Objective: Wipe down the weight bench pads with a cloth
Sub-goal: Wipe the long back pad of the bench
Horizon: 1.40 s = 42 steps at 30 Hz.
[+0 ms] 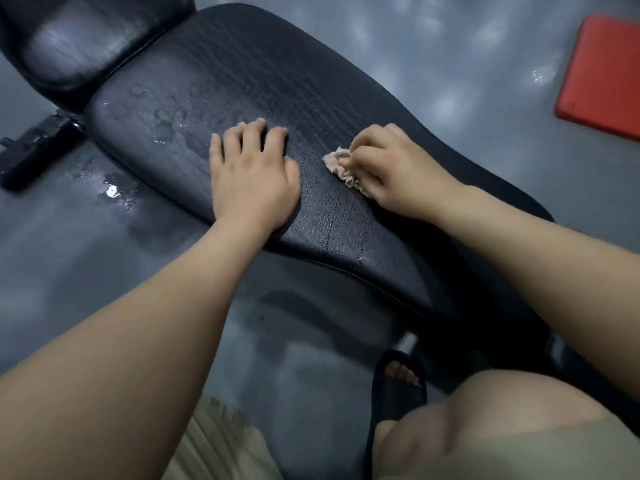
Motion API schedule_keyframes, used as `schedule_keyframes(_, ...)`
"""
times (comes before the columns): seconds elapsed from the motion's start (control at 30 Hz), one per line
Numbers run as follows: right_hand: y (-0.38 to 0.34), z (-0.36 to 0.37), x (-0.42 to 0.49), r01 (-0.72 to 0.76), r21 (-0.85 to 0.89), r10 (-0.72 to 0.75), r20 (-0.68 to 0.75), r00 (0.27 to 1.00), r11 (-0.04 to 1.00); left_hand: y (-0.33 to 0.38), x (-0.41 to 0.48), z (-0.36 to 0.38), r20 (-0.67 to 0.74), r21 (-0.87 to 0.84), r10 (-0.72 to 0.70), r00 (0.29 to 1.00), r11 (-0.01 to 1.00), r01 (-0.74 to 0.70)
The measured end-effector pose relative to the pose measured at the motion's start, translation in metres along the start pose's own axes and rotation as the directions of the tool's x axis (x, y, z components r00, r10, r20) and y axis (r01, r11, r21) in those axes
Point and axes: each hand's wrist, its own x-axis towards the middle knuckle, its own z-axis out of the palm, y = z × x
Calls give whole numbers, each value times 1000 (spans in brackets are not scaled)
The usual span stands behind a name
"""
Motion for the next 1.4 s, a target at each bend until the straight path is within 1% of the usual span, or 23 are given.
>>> schedule_keyframes(0.03, -4, 1, 0, -20, 15, 20, 2, 1000, 1000, 1, 0, 0, -7, 6, 6, 1000, 1000, -6)
schedule_keyframes(0.1, -20, 2, -6, 11, 63, -14, 50, 999, 998, 3, -1, 0, -15, 19, 11, 1000, 1000, -11)
schedule_keyframes(0.17, -42, -2, -21, 93, 144, -112, 125, 986, 985, 3, -1, 0, -18, 25, 12, 1000, 1000, -11)
schedule_keyframes(0.23, -59, -9, -39, 184, 222, -229, 197, 953, 958, 4, -1, -1, -24, 19, 10, 1000, 1000, -10)
schedule_keyframes(0.3, -64, -13, -48, 254, 232, -313, 266, 912, 939, 4, -1, -1, -29, 16, 6, 1000, 1000, -6)
schedule_keyframes(0.37, -57, -13, -45, 301, 200, -348, 272, 897, 932, 4, -2, -1, -32, 14, 6, 999, 1000, -5)
schedule_keyframes(0.43, -39, -11, -37, 295, 150, -323, 225, 919, 944, 4, -1, -1, -25, 16, 5, 1000, 1000, -5)
schedule_keyframes(0.47, -28, -9, -32, 266, 110, -283, 190, 940, 958, 4, -1, -1, -17, 17, 5, 1000, 1000, -5)
schedule_keyframes(0.57, 4, -8, -15, 91, 17, -92, 75, 993, 996, 4, 0, -2, 1, 27, 3, 1000, 1000, -3)
schedule_keyframes(0.63, 11, -5, -10, -18, 3, 18, 19, 1000, 1000, 6, 0, -1, 8, 44, 0, 1000, 999, 0)
schedule_keyframes(0.67, 7, -4, -9, -34, 6, 34, 15, 999, 999, 6, 1, -1, 12, 50, -4, 1000, 999, 4)
schedule_keyframes(0.73, -8, -2, -16, 1, 53, -4, 49, 999, 999, 7, 2, -1, 22, 59, -8, 1000, 998, 7)
schedule_keyframes(0.9, -47, -13, -57, 171, 217, -213, 190, 958, 961, 12, 2, -3, 64, 43, -33, 997, 999, 30)
schedule_keyframes(0.97, -47, -16, -65, 238, 217, -284, 215, 934, 947, 16, 3, -3, 73, 26, -46, 996, 999, 45)
schedule_keyframes(1.03, -38, -18, -63, 271, 168, -303, 210, 929, 948, 22, 5, -3, 66, 4, -22, 998, 1000, 22)
schedule_keyframes(1.1, -20, -15, -56, 227, 95, -240, 162, 957, 969, 29, 7, -1, 71, -49, 33, 997, 998, -29)
schedule_keyframes(1.17, 3, -13, -47, 127, 24, -129, 87, 988, 992, 41, 10, 2, 88, -104, 77, 993, 992, -67)
schedule_keyframes(1.27, 26, -10, -36, -16, -23, 16, -6, 1000, 1000, 56, 9, 10, 89, -102, 82, 993, 992, -73)
schedule_keyframes(1.33, 25, -8, -34, -54, -16, 54, -25, 998, 998, 58, 6, 13, 56, -65, 75, 996, 995, -71)
schedule_keyframes(1.4, 13, -9, -39, -55, 24, 55, -6, 998, 998, 58, 4, 16, 30, -36, 77, 997, 996, -76)
